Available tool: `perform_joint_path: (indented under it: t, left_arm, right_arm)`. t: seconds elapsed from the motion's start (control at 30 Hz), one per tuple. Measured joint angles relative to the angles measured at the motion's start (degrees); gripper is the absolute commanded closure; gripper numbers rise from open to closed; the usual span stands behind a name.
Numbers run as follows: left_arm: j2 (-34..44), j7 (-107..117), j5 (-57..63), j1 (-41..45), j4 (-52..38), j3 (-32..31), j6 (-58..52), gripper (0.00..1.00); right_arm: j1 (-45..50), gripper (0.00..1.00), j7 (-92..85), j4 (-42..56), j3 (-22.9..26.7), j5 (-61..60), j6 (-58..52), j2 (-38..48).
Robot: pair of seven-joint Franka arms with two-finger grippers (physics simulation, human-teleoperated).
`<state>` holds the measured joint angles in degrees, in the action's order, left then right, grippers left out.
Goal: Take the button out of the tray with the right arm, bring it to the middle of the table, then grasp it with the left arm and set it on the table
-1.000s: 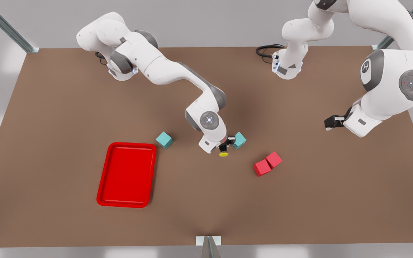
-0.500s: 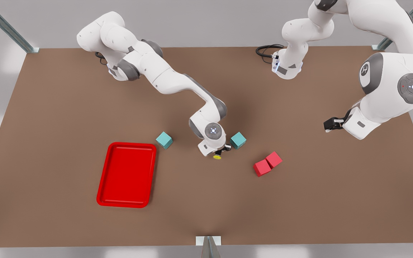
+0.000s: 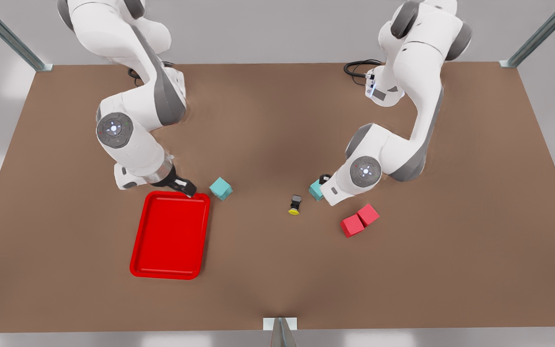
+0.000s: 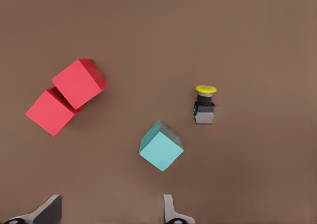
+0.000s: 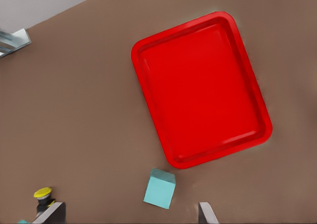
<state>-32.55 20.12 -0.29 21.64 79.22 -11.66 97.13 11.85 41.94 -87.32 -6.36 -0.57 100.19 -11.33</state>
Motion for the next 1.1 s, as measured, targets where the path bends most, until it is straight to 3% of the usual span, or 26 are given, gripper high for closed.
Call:
perform_joint_path:
  t: [0.07,0.23,0.47,1.1]
  left_arm:
    - [-5.47,4.26,-0.45,3.16,0.01,0.03,6.25,0.0]
    - [-12.33,13.34,-0.86,4.52,0.52,0.31,20.22,0.0]
    - [-13.46,22.01,0.71,6.01,7.3,0.33,35.15,0.0]
    - [-14.36,19.56,8.59,8.47,10.77,0.41,40.93,0.0]
  right_arm:
    - [-4.92,0.0,-3.98,-1.29,-1.46,2.0,-3.23,4.93]
    - [-12.41,0.0,-12.33,3.5,-1.83,3.84,-9.89,5.53]
    - [-10.39,0.0,-20.72,5.26,-1.98,4.22,-13.31,3.74]
    - [-10.66,0.0,-32.16,7.09,-1.98,4.4,-14.77,2.37]
